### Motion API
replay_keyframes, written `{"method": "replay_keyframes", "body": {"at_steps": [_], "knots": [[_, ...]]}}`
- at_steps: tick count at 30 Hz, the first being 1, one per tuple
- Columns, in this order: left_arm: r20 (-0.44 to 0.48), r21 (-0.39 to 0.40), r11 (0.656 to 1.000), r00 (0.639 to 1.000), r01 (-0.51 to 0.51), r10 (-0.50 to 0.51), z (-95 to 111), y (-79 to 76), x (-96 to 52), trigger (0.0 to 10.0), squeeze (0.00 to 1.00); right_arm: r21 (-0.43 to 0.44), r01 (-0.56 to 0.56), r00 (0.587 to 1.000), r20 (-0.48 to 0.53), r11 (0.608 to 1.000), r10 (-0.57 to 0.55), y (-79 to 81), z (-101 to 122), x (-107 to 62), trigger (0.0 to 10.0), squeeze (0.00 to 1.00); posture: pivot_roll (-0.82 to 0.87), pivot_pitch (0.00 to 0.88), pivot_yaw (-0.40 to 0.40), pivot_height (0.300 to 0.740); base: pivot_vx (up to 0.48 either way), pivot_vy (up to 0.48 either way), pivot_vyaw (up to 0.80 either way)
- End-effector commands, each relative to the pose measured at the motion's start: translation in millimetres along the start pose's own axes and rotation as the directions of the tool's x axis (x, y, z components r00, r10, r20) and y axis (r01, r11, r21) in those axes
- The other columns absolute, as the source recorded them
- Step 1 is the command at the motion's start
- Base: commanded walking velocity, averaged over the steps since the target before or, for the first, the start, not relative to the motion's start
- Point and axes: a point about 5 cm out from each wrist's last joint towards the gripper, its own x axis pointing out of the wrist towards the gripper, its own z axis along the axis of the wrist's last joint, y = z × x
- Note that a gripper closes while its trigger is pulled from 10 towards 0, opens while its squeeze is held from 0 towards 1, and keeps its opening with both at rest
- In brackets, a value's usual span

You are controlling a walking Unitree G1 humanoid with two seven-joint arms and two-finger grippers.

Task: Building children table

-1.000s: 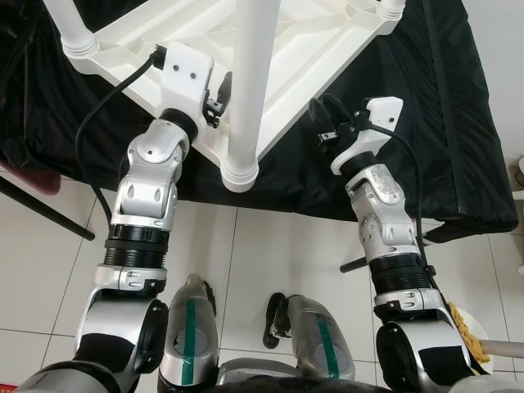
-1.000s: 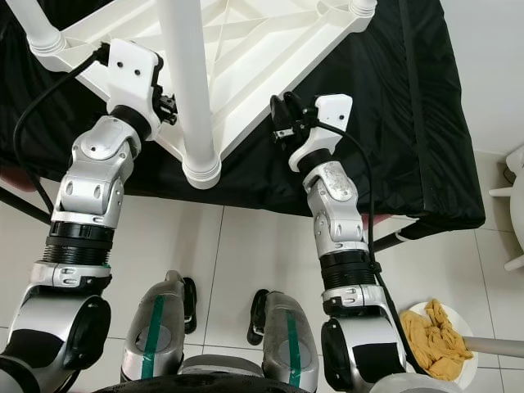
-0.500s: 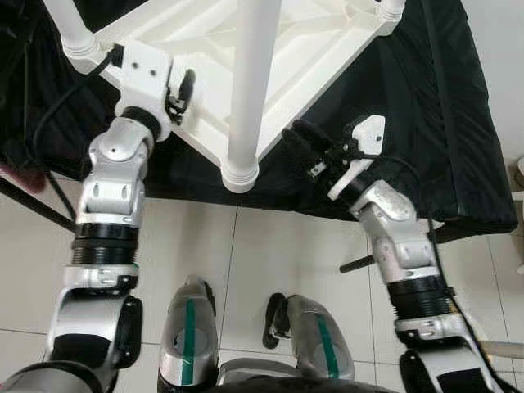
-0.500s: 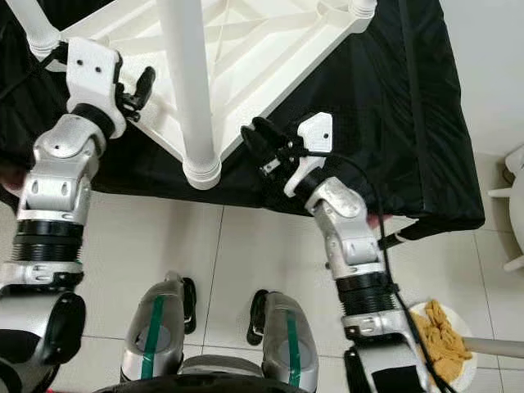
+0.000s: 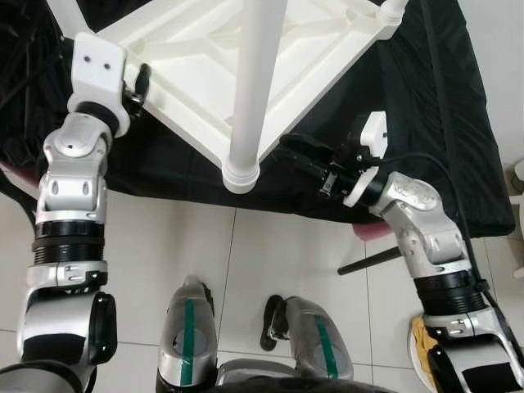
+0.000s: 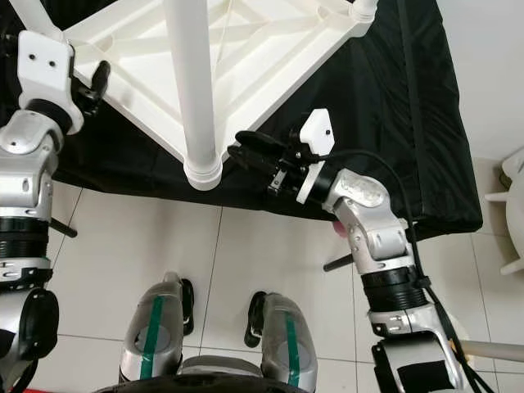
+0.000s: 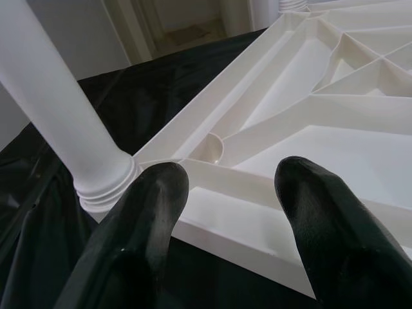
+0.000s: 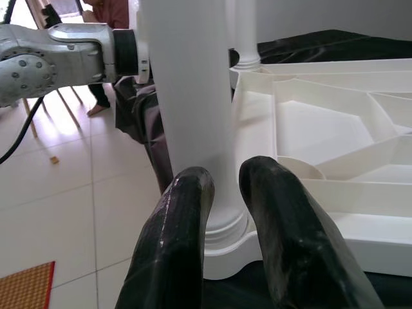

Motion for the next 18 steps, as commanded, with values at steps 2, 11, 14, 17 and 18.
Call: {"method": "replay_keyframes", "body": {"at_steps": [2, 11, 14, 17, 18], "knots": [[-0.015, 0.008, 0.999, 0.999, -0.040, 0.040, -3.0, 1.7, 1.2, 10.0, 0.00, -0.008, -0.072, 0.997, -0.017, 0.997, 0.072, 3.7, 3.1, 1.7, 10.0, 0.00, 0.10, 0.035, -0.079, 0.740, 0.000, 0.000, 0.00], [-0.008, 0.008, 0.999, 0.999, -0.032, 0.032, 1.0, 0.6, 6.3, 10.0, 0.00, 0.016, -0.107, 0.994, -0.020, 0.994, 0.107, 5.9, 4.2, 8.2, 10.0, 1.00, 0.10, 0.045, -0.074, 0.740, 0.000, 0.000, 0.00], [-0.003, 0.009, 1.000, 1.000, -0.028, 0.028, 2.3, 0.5, 7.6, 10.0, 0.00, 0.017, -0.100, 0.995, -0.012, 0.995, 0.100, 6.1, 4.7, 10.1, 10.0, 1.00, 0.10, 0.046, -0.072, 0.740, 0.000, 0.000, 0.00], [-0.004, 0.010, 1.000, 1.000, -0.025, 0.025, 2.3, 1.0, 8.9, 10.0, 0.00, 0.020, -0.095, 0.995, -0.005, 0.995, 0.095, 6.4, 3.5, 10.9, 10.0, 1.00, 0.10, 0.045, -0.068, 0.740, 0.000, 0.000, 0.00], [-0.004, 0.010, 1.000, 1.000, -0.025, 0.025, 2.3, 1.0, 8.9, 10.0, 0.00, 0.020, -0.095, 0.995, -0.005, 0.995, 0.095, 6.4, 3.5, 10.9, 10.0, 1.00, 0.10, 0.045, -0.068, 0.740, 0.000, 0.000, 0.00]]}}
